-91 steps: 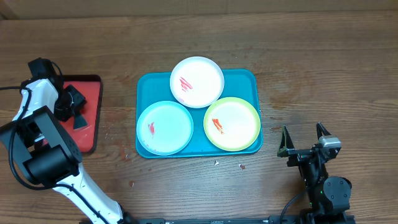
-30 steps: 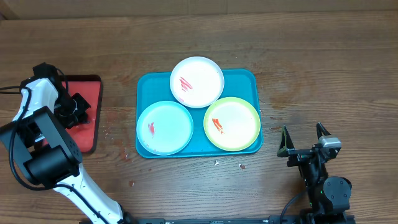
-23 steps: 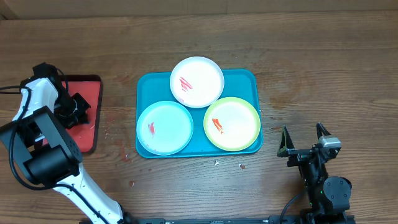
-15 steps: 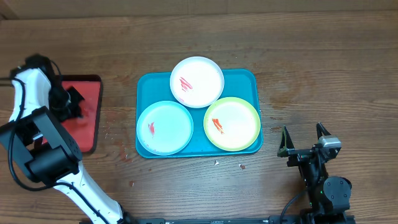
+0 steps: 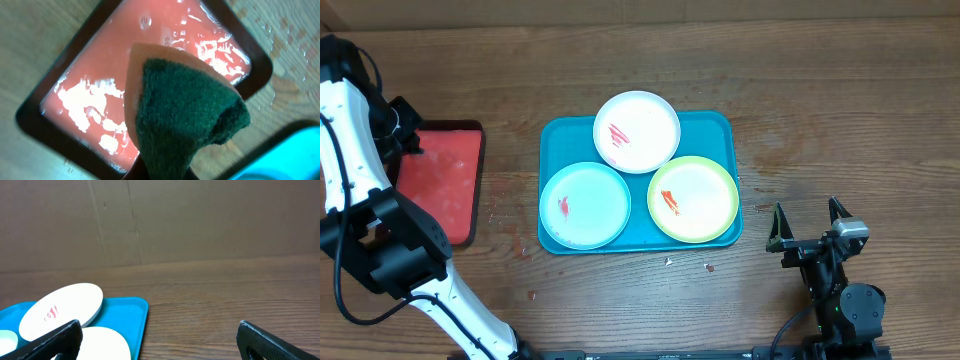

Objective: Clean dirty plates on tray and stack at the side
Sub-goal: 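Lift the sponge with the left gripper and place it on the light blue plate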

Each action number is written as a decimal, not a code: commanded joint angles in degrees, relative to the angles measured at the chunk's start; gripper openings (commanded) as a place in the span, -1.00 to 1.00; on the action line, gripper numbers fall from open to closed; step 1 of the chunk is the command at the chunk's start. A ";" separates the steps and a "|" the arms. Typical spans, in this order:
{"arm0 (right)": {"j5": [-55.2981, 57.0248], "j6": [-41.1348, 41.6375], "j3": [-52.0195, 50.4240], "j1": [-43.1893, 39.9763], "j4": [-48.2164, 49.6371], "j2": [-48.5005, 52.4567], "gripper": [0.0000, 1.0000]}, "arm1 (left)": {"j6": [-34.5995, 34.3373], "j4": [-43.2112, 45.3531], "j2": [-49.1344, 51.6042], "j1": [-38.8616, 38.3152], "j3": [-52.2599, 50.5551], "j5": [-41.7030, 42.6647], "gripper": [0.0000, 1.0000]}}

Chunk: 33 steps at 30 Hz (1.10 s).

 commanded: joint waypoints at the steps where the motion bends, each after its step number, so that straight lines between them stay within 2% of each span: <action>1: 0.52 -0.20 -0.59 -0.33 0.42 -0.57 1.00 | -0.31 5.60 0.66 0.24 -9.18 -0.17 -0.92; 3: 0.52 -0.20 -0.59 -0.33 0.42 -0.57 1.00 | -0.11 8.22 0.68 0.26 -13.62 -0.26 -0.92; 6: 0.52 -0.20 -0.59 -0.33 0.42 -0.57 1.00 | 1.20 7.61 0.61 0.37 -13.53 -0.79 -0.92; 13: 0.52 -0.20 -0.59 -0.33 0.42 -0.57 1.00 | 0.96 -4.31 -1.29 2.19 1.09 -0.83 -0.91; 15: 0.52 -0.20 -0.59 -0.33 0.42 -0.57 1.00 | 0.98 -5.01 -1.42 2.25 2.10 -1.70 -0.92; 19: 0.52 -0.20 -0.59 -0.33 0.42 -0.57 1.00 | 0.98 1.11 -1.40 1.60 -5.90 -5.05 -0.91; 21: 0.52 -0.20 -0.59 -0.33 0.42 -0.57 1.00 | 1.03 9.25 -1.18 1.57 -15.96 -2.51 -0.92; 24: 0.52 -0.20 -0.59 -0.33 0.42 -0.57 1.00 | 1.22 10.78 -1.18 1.53 -19.45 0.28 -0.92; 28: 0.52 -0.20 -0.59 -0.33 0.42 -0.57 1.00 | 1.20 4.26 -1.95 2.54 -12.68 0.39 -0.92; 33: 0.52 -0.17 -0.59 -0.33 0.42 -0.57 1.00 | 3.19 -10.64 -2.84 2.32 3.96 3.37 -0.92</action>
